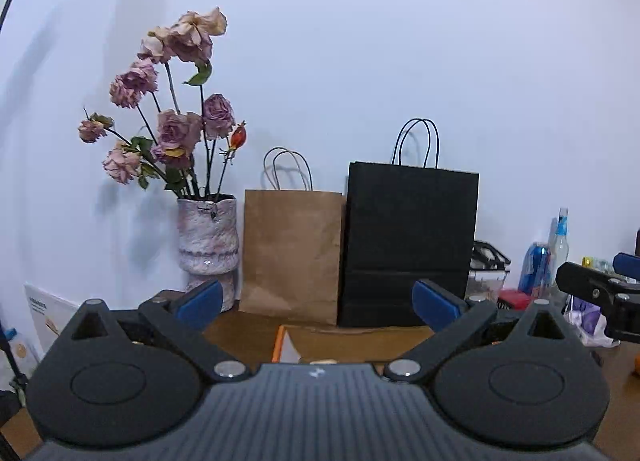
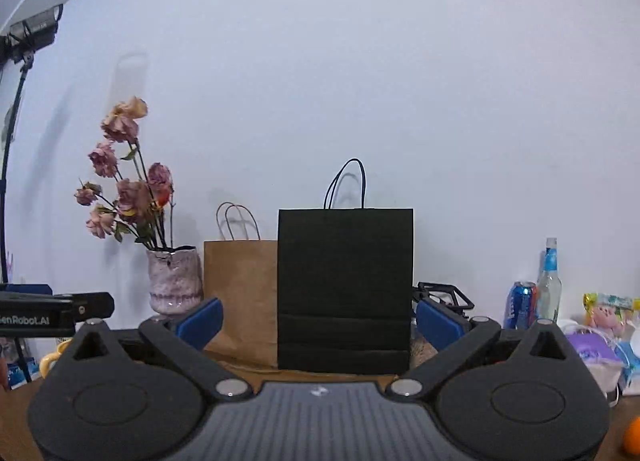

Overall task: Organize rigid objects
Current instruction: 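Lift both tools away from the box back toward the table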

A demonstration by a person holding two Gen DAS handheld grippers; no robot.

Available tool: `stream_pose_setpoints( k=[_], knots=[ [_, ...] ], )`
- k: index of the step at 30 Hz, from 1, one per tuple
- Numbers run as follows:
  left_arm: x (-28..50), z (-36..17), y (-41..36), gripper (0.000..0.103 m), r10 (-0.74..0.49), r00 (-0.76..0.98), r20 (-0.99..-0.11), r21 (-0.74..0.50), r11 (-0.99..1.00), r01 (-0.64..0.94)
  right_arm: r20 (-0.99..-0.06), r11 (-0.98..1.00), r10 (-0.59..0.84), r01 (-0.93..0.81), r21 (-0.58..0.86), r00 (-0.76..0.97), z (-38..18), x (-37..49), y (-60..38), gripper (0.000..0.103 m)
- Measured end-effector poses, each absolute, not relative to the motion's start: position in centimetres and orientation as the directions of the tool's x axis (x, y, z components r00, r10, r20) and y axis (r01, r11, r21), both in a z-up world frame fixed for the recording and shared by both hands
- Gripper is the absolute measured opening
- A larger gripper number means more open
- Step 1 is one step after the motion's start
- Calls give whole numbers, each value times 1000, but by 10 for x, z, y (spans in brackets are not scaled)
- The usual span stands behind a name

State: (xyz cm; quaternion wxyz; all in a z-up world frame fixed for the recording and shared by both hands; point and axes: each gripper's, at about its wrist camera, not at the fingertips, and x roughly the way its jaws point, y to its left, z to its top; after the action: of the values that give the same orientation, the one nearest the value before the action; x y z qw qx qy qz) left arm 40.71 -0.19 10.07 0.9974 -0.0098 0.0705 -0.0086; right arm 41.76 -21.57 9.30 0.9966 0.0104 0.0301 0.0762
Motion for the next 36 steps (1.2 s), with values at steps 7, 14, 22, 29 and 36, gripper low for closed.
stream_pose_setpoints(
  k=[7,14,22,29,36],
  knots=[
    [359,94,4,103,6,995,-99,16,1000,-5,-49,992,126,-124,26,991,84,371,-212,103],
    [258,53,16,103,36,999,-14,10,999,-36,-65,992,122,-121,18,990,66,283,-226,103],
    [103,-4,27,103,32,998,45,51,998,-34,-81,979,195,-188,84,978,18,135,-235,103],
    [51,-7,38,103,-10,999,47,97,995,6,-124,972,223,-210,110,967,-9,56,-225,103],
    [73,-16,40,103,-12,998,-68,-10,1000,12,-166,985,164,-154,71,972,-21,75,-222,103]
  ],
)
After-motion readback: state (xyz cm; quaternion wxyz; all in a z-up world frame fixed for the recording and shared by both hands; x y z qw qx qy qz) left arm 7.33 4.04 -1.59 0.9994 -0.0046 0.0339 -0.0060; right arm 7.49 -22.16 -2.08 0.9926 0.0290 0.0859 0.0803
